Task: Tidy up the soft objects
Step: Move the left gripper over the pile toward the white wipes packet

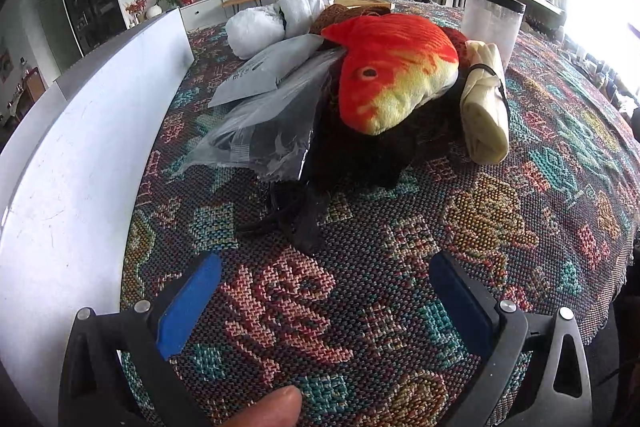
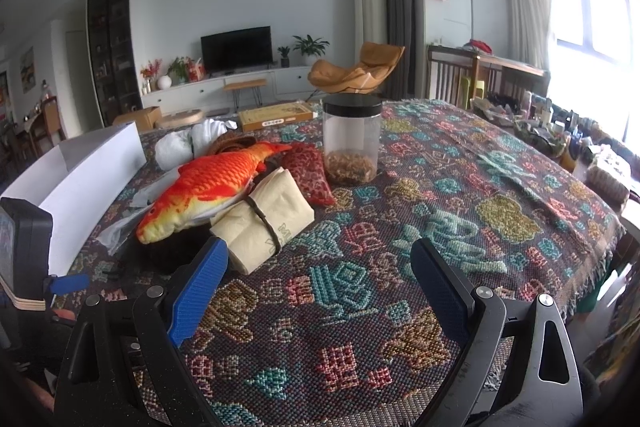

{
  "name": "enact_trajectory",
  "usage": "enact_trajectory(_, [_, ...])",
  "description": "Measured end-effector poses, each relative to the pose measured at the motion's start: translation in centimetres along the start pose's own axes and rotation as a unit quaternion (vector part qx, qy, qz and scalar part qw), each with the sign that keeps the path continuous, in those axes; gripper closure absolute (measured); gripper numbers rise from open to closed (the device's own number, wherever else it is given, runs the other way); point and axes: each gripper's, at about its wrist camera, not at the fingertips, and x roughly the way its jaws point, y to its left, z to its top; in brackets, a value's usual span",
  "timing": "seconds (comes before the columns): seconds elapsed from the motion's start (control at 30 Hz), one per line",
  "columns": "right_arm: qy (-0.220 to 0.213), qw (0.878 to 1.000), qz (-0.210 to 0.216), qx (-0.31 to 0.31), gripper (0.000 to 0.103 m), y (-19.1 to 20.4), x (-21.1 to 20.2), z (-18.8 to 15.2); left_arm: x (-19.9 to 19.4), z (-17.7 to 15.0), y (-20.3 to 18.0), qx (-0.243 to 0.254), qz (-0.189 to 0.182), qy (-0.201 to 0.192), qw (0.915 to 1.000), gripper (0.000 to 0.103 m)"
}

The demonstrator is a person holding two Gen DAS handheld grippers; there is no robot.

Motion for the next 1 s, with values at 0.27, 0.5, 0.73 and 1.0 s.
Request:
enact_trajectory(0.27, [0.015, 1.0, 0.002, 0.005, 0.009, -0.2, 0.5, -0.1, 1.2, -0.4, 0.6, -0.018, -0.012, 0.021, 0.9995, 0.0])
enact_trajectory(0.5, [0.023, 1.0, 0.001, 0.008, 0.009, -0.4, 0.8, 0.0, 1.0, -0.6, 0.7, -0.019, -0.013, 0.012, 0.9997, 0.0])
enact_trajectory(0.73, [0.047, 0.999, 0.001, 0.006, 0.009, -0.4, 2.1, -0.5, 1.0, -0.8, 0.7, -0.022, -0.011, 0.016, 0.9996, 0.0])
enact_trajectory(1.0, [0.072, 0.997, -0.001, -0.003, 0.009, -0.2, 3.0, -1.1, 1.1, -0.4, 0.6, -0.025, -0.008, 0.03, 0.9992, 0.0])
